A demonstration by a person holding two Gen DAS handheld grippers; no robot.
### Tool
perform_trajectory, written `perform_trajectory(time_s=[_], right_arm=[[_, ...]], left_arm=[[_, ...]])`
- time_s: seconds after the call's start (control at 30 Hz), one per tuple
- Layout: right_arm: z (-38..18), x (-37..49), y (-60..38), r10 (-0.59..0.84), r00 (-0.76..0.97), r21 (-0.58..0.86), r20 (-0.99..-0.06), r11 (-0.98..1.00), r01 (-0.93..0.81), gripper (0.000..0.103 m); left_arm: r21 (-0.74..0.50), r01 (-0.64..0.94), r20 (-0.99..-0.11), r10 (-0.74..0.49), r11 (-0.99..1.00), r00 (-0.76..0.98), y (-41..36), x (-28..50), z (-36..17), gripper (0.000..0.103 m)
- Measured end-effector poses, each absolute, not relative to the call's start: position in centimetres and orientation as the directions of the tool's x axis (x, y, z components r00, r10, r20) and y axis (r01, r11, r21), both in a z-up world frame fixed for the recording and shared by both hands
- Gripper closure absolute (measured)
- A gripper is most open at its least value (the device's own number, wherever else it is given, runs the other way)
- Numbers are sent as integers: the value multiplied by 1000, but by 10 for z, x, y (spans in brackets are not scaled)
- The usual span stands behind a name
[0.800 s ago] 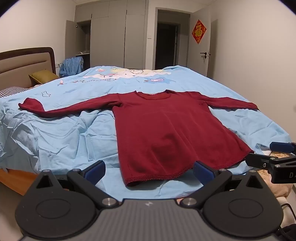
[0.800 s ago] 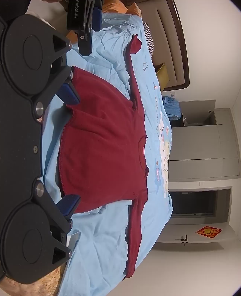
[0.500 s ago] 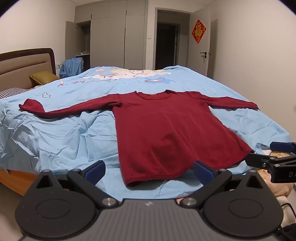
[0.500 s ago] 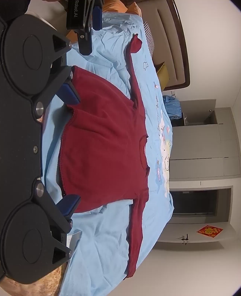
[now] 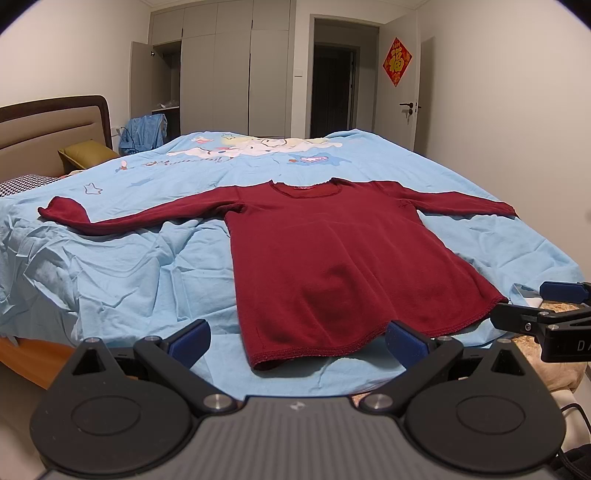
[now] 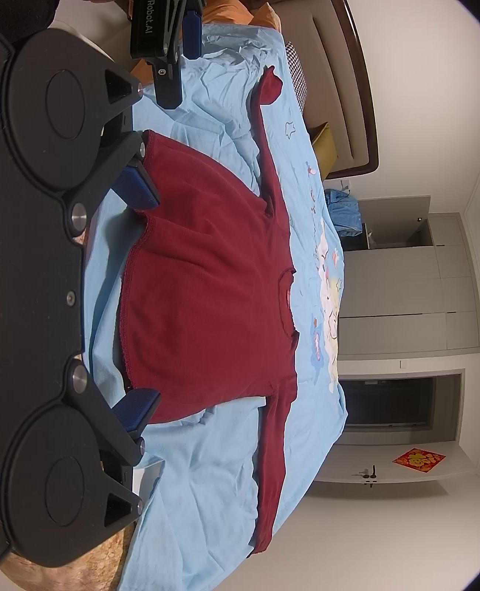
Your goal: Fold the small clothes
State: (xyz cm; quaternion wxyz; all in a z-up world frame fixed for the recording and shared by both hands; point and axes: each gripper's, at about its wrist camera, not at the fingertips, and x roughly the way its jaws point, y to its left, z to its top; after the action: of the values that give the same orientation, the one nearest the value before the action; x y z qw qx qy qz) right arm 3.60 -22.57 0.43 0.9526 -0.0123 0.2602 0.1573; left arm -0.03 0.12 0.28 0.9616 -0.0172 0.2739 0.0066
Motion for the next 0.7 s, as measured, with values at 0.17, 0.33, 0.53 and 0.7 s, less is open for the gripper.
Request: perform_trajectory(time_s=[0.17, 0.33, 0.53, 0.7], right_arm=[[4, 36, -226, 292, 815, 59, -500, 951, -305, 1], [4, 37, -227, 292, 815, 60, -501, 951, -304, 0], [5, 37, -227, 291, 813, 61, -504, 951, -302, 1], [4, 38, -223, 285, 811, 63, -511, 953, -296, 0]], left_arm=[[-32, -22, -528, 2, 999, 849, 3, 0, 3, 0], [-32, -22, -528, 2, 999, 849, 5, 0, 3, 0], [-31, -22, -529, 3, 999, 848, 3, 0, 2, 0], [-31, -22, -530, 3, 999, 848, 3, 0, 2, 0]])
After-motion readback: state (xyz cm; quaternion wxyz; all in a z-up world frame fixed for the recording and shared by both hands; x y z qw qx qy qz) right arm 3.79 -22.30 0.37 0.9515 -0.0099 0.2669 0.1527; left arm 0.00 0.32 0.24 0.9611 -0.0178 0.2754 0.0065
